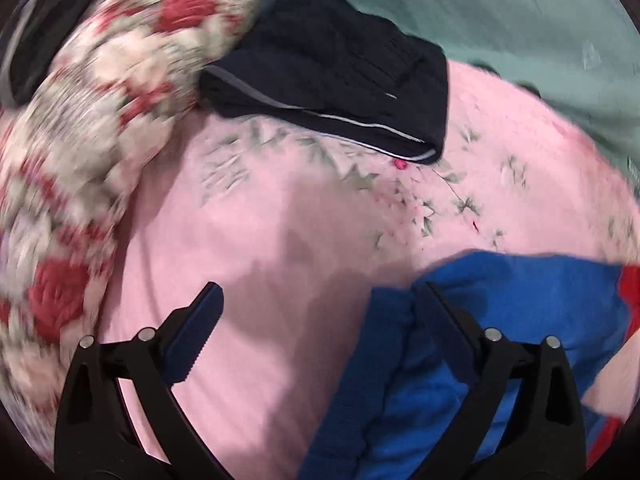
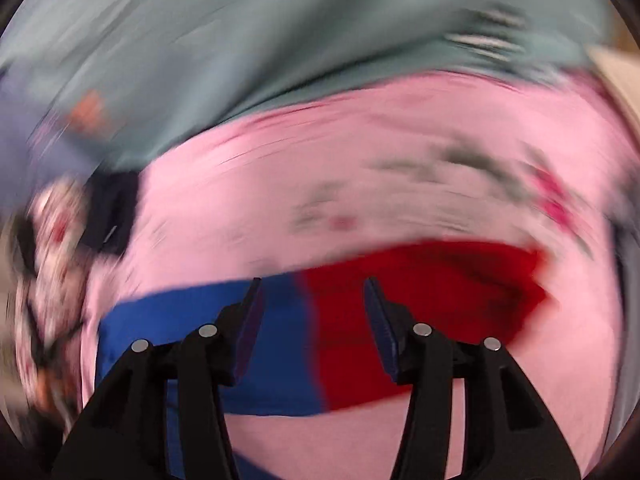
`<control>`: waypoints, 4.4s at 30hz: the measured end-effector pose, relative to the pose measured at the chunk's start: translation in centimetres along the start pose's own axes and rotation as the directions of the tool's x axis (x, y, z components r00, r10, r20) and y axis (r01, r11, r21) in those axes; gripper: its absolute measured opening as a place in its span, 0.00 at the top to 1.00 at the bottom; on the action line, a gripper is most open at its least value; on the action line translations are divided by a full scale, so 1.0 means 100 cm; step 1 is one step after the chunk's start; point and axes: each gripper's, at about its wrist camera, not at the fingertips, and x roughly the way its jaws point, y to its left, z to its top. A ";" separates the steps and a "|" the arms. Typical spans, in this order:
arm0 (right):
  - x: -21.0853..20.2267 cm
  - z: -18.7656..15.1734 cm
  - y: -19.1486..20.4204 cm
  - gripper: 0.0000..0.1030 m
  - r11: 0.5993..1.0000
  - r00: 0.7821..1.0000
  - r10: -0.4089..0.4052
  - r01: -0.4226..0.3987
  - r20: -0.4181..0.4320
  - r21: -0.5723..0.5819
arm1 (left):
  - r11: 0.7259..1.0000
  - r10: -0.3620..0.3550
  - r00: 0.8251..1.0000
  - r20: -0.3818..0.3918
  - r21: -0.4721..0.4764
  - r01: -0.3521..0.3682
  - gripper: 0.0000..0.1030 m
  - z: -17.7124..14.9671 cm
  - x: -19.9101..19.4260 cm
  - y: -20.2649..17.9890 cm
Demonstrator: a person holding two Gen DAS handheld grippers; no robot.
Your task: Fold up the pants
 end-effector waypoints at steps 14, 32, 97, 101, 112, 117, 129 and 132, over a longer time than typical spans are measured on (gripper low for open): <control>0.136 0.026 0.139 0.50 0.777 0.923 -0.045 -0.208 -0.382 -0.594 | 0.893 -0.190 0.950 -0.248 0.358 0.272 0.41 0.014 0.045 -0.041; 0.095 0.019 0.177 0.96 0.648 0.940 -0.067 -0.214 -0.335 -0.731 | 0.781 -0.258 0.948 -0.187 0.537 0.319 0.88 0.026 0.016 -0.051; -0.050 -0.076 0.025 0.89 0.510 0.894 -0.374 -0.024 -0.247 -0.860 | 0.686 -0.446 0.853 -0.271 0.510 0.520 0.89 -0.187 -0.086 -0.273; -0.152 -0.108 0.024 0.89 0.553 0.946 -0.304 0.080 -0.111 -0.829 | 0.589 -0.475 0.847 -0.239 0.629 0.508 0.89 -0.209 -0.129 -0.280; -0.191 -0.337 -0.036 0.83 0.742 0.900 -0.386 0.173 -0.202 -0.648 | 0.325 -0.373 0.843 -0.389 0.796 0.511 0.89 -0.297 -0.126 -0.301; -0.208 -0.376 -0.065 0.70 0.902 0.906 -0.341 0.240 -0.251 -0.359 | 0.277 -0.339 0.859 -0.383 0.832 0.480 0.88 -0.302 -0.125 -0.300; -0.199 -0.345 -0.126 0.86 0.840 0.993 -0.106 0.115 -0.048 0.529 | 0.352 -0.351 0.872 -0.340 0.815 0.460 0.50 -0.289 -0.104 -0.335; -0.222 -0.347 -0.113 0.94 0.862 0.990 -0.135 0.100 0.034 0.496 | 0.351 -0.364 0.870 -0.334 0.816 0.460 0.54 -0.291 -0.107 -0.332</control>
